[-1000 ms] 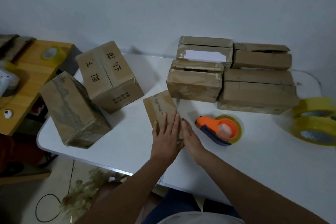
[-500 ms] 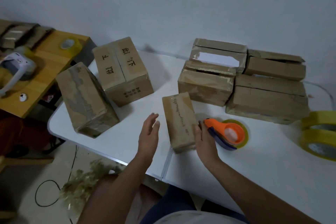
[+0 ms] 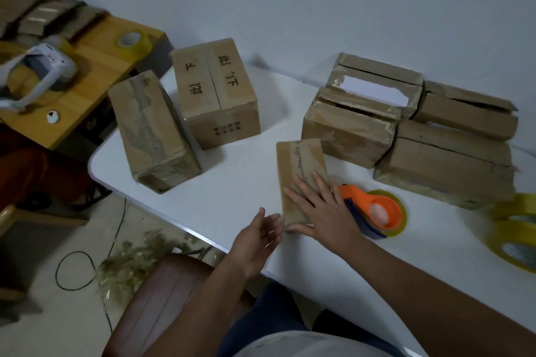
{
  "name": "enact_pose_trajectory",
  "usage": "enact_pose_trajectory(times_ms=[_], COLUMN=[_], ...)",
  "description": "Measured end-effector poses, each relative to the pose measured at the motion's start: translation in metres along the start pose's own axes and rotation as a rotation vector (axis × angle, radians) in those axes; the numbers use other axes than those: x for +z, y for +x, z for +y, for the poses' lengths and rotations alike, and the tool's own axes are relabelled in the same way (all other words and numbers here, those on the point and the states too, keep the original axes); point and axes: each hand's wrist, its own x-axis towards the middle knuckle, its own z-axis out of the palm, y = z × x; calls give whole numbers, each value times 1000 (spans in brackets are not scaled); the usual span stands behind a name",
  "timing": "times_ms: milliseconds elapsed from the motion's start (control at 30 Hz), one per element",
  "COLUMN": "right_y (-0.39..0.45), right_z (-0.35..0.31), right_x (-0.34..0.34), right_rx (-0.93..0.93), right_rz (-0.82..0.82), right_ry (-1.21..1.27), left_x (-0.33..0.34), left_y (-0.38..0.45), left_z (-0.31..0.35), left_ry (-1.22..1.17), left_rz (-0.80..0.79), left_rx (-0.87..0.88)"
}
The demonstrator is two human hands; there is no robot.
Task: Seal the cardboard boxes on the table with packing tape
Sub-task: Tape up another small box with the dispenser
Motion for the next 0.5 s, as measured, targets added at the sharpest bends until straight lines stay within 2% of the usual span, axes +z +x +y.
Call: enact_pose_trajectory(times_ms=[200, 300, 400, 500], right_y=[-8, -6, -6, -7], right_z=[-11, -12, -11, -11], right_x=[6, 6, 6, 5], right_rx=[124, 148, 151, 156], right_rz=[51, 55, 50, 43], right_ry=[12, 8, 37, 80], left_x=[-7, -3, 5, 14], left_y=[0, 2, 5, 8], left_z=[-2, -3, -10, -20], left_ry=[158, 223, 387, 500], left_rz=[-42, 3, 90, 112], left_rx=[215, 321, 482, 569])
